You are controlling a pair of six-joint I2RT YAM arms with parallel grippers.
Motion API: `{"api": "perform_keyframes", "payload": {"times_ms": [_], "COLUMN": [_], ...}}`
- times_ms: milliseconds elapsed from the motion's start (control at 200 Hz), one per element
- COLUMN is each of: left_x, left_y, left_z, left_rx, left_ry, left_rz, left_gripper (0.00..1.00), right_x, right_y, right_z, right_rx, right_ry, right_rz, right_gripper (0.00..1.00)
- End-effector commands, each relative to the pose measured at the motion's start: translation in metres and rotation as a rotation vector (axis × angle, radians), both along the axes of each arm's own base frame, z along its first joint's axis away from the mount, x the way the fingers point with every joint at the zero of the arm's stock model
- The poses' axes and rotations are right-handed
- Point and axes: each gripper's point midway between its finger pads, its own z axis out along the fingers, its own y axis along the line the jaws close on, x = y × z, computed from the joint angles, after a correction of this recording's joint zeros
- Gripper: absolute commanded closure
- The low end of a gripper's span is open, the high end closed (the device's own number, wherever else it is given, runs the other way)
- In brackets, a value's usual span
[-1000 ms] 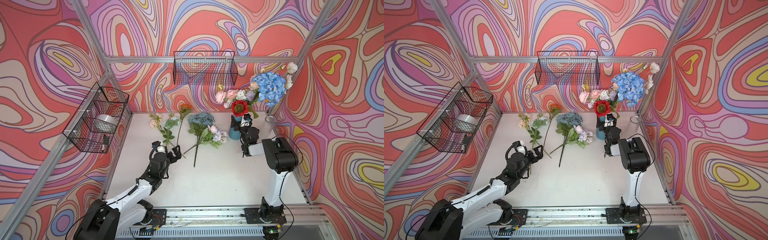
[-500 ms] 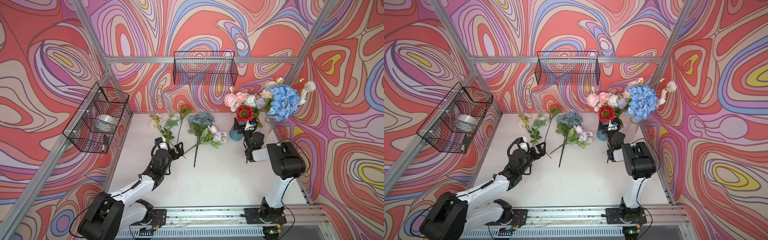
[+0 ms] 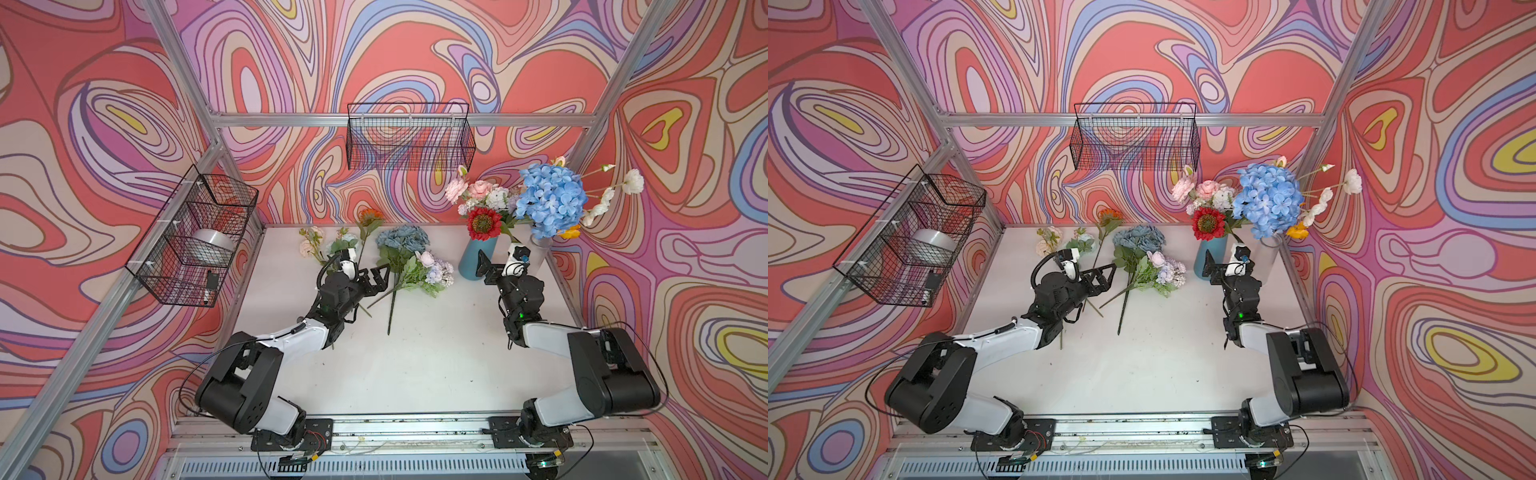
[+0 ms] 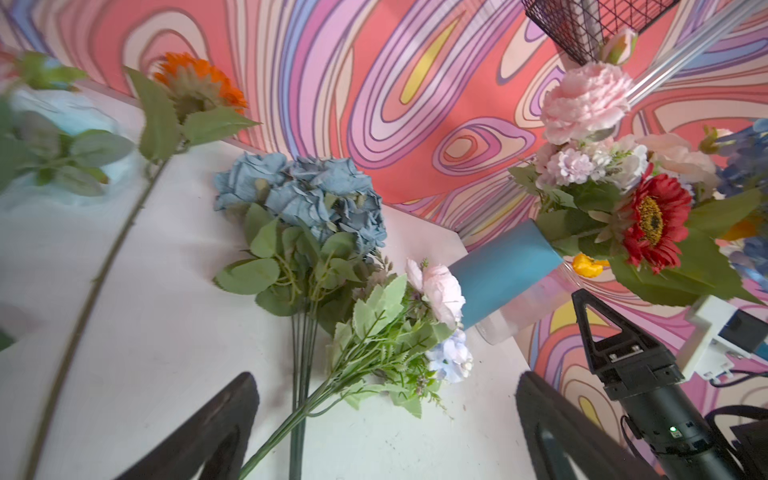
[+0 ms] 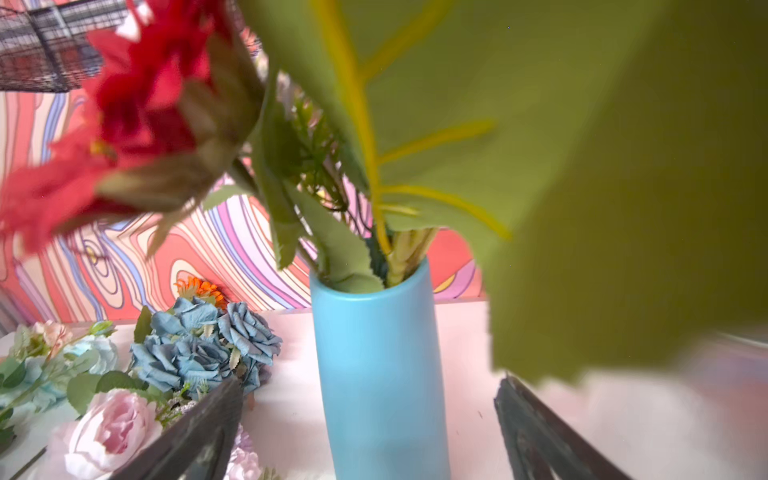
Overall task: Arrange the flowers into the vase
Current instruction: 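Release the teal vase and grasp the clear glass vase with the right gripper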
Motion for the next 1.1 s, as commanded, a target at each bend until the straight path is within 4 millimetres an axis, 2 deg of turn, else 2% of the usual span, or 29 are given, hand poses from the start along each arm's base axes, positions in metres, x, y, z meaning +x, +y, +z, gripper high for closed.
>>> {"api": "perform_keyframes", "payload": {"times_ms": [0,115,195,335,461,631,851,981,1092], "left_x": [0.002,0.005,0.007,0.007,0.006,0.006,0.008,0.01,0.012], "left_y": [-0.024,-0.036,-0.037,-0.033,-0.028,-0.021,-0.02,-0.02,-0.019], "left_z": [0.023,0.02,0.017,0.012,0.006,-0.005,-0.016,-0.023,-0.029], "left_rx": [-0.07,-0.061,-0.028,0.047,0.108,0.159,0.162,0.16,0.171], "left_ry": [-0.082,-0.084,-0.084,-0.079,-0.068,-0.042,0.001,0.025,0.042], "left_rz": [-0.134,-0.196,-0.201,-0.187,-0.17,-0.14,-0.131,-0.127,-0.123], "left_gripper": [0.0,0.0,0.0,0.0,0.0,0.0,0.0,0.0,0.0], "right_x": [-0.015,-0.024,-0.027,-0.021,-0.011,0.006,0.024,0.038,0.049], "right_y": [-0.016,-0.038,-0.058,-0.096,-0.121,-0.128,-0.157,-0.155,-0.164], "right_z": [-0.041,-0.049,-0.051,-0.051,-0.044,-0.037,-0.02,-0.012,-0.009], "right_rx": [0.019,-0.007,0.01,0.026,0.027,-0.079,-0.072,-0.076,-0.071], "right_ry": [0.216,0.295,0.307,0.301,0.248,0.172,0.027,-0.034,-0.033], "right_rz": [-0.087,-0.2,-0.252,-0.331,-0.36,-0.342,-0.367,-0.318,-0.346], "right_gripper": [0.02,0.02,0.02,0.02,0.02,0.02,0.02,0.02,0.01]}}
